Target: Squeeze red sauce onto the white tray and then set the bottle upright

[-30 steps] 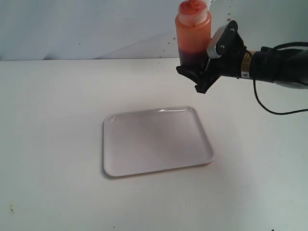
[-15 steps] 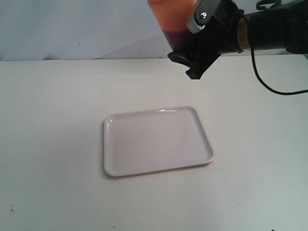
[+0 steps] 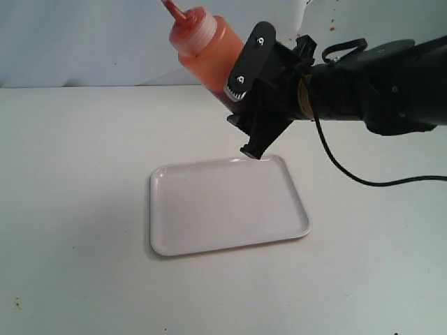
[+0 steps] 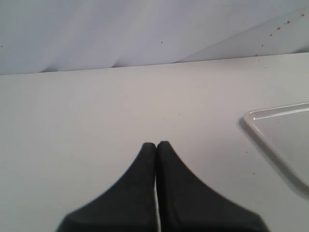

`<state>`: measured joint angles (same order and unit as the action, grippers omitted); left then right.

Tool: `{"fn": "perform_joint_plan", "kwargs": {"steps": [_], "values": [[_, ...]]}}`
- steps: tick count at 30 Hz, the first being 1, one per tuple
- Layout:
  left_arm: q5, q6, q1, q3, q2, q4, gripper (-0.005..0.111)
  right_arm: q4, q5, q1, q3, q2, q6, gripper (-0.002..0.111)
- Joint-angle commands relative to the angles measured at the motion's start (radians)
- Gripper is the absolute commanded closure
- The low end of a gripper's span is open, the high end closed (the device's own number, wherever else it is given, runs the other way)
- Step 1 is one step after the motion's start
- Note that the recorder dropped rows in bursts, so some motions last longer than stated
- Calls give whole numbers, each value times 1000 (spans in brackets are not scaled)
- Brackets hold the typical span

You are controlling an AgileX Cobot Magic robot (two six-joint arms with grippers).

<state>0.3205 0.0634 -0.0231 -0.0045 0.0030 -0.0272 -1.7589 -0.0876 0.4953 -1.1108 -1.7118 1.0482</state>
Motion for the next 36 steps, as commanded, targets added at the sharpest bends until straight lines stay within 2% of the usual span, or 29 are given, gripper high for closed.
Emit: {"fn": "perform_joint_plan", "kwargs": {"steps": [1, 10, 11, 15, 18, 23, 36], "values": [[-6, -2, -5, 4, -3, -9, 107, 15, 78, 7, 50, 49, -32, 108], [-6, -2, -5, 4, -3, -9, 107, 15, 385, 88, 192, 140, -262, 108], [-6, -2, -5, 4, -3, -9, 107, 15, 494, 126, 206, 144, -296, 108], [-6, -2, -5, 4, -3, -9, 107, 17, 703, 217, 206, 144, -480, 108], [-6, -2, -5, 4, -3, -9, 107, 17, 749, 247, 206, 144, -561, 108], [-6, -2, -5, 4, -3, -9, 107, 15, 933, 263, 206, 144, -682, 108], [-6, -2, -5, 4, -3, -9, 107, 15, 985, 263, 206, 144, -935, 108]]}}
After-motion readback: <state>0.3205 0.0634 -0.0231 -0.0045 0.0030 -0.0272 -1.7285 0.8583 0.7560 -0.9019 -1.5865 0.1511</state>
